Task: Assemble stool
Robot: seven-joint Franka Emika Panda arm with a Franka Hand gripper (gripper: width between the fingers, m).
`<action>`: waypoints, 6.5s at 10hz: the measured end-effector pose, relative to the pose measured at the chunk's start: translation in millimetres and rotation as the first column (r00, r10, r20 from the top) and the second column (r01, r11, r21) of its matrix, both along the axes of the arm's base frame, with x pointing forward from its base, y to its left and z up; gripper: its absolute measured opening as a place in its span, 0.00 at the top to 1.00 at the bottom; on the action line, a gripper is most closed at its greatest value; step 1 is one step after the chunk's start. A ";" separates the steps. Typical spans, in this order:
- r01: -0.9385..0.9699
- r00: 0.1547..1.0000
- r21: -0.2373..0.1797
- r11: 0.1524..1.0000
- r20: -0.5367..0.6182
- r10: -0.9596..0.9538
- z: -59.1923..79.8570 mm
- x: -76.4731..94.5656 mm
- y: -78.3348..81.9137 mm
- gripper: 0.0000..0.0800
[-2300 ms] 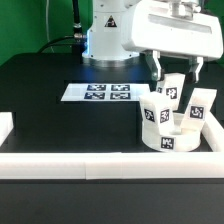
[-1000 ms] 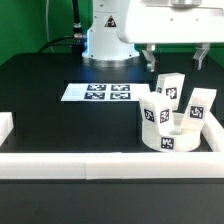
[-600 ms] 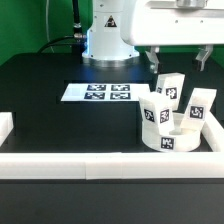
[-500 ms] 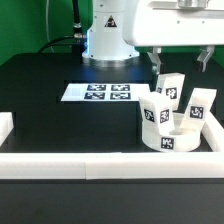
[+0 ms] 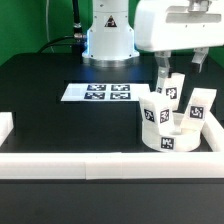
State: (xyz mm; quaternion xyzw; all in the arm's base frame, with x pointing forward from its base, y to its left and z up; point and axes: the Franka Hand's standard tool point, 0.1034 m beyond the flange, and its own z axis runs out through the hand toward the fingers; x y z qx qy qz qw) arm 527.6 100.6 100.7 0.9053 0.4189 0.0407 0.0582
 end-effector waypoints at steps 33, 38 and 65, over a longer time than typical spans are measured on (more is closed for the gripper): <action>0.208 0.978 -0.025 0.978 -0.002 -0.208 -11.9 -4.0 -33.3 0.58; 0.550 0.835 0.022 0.835 -0.033 -0.549 -12.1 -4.2 -37.6 0.58; 0.383 -0.884 0.007 -0.924 -0.289 -0.368 -14.4 3.1 -36.9 0.58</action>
Offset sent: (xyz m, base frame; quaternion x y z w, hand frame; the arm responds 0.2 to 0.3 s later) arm 0.0000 0.0000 0.0000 0.0000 0.0000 -0.1296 0.9916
